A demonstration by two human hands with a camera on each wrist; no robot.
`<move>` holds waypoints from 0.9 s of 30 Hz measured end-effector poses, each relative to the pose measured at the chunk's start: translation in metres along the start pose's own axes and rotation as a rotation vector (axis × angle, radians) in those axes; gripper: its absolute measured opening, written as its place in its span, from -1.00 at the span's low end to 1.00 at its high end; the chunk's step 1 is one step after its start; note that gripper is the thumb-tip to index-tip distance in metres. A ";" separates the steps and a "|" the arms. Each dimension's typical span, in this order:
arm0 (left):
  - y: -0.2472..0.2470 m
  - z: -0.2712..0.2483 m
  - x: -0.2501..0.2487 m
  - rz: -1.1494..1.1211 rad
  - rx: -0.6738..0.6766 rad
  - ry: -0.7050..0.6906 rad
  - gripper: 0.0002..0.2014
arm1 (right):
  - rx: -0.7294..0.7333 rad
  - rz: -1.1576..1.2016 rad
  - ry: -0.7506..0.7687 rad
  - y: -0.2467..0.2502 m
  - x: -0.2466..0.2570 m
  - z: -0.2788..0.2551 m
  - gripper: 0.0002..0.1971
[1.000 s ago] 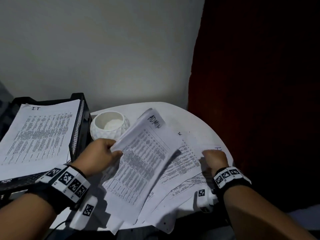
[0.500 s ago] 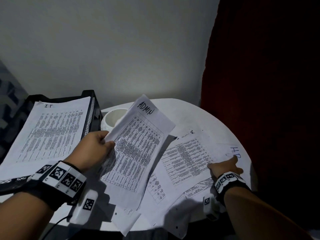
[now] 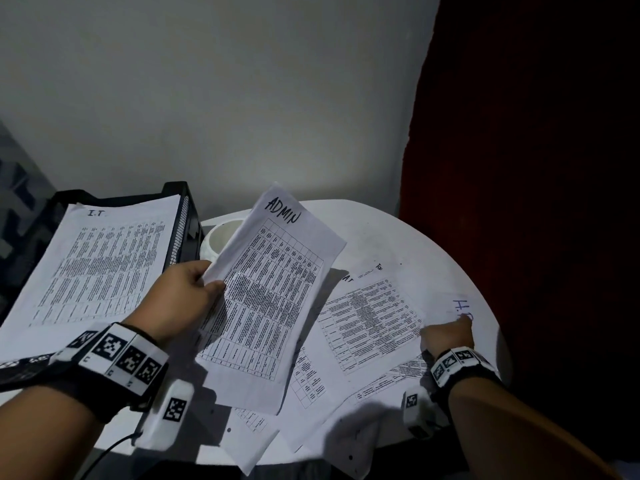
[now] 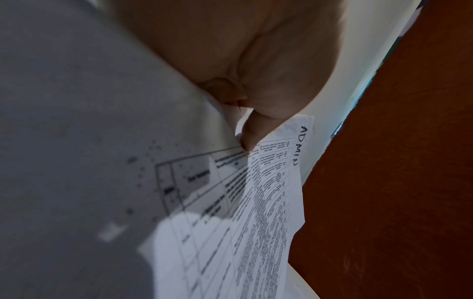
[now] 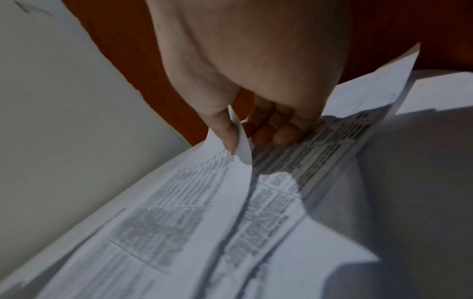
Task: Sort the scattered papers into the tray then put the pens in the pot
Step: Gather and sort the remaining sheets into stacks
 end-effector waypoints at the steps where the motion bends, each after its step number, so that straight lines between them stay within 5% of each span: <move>1: 0.000 0.000 0.000 -0.012 -0.001 0.006 -0.95 | 0.011 0.041 -0.007 0.001 0.004 0.001 -0.64; 2: -0.001 0.000 -0.001 -0.033 0.000 0.011 -0.94 | 0.018 0.072 0.008 0.003 0.009 0.004 -0.90; 4: -0.001 0.000 -0.004 -0.100 0.012 0.027 -0.93 | 0.015 0.155 0.077 0.007 0.020 0.007 -0.75; 8: 0.001 -0.002 -0.008 -0.434 0.079 0.086 -0.83 | 0.068 0.483 0.203 0.029 0.064 -0.025 -0.83; 14: -0.010 -0.001 -0.027 -0.989 0.143 0.206 -0.76 | 0.410 0.791 0.331 0.064 0.110 -0.098 -0.76; 22: -0.033 -0.014 -0.029 -0.818 0.280 0.167 -0.77 | 0.803 0.823 0.220 0.048 0.112 -0.172 -0.71; 27: -0.035 -0.010 -0.015 -0.613 0.134 0.162 -0.73 | 0.811 0.798 0.193 0.031 0.108 -0.162 -0.72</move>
Point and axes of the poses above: each hand's wrist, its own z-axis towards the middle knuckle, its own y-axis out of the back of the hand, x = y × z, the point moved 2 cm from there along z, towards the middle knuckle, and after that the axes turned 3 degrees about -y, right-handed, at the moved point
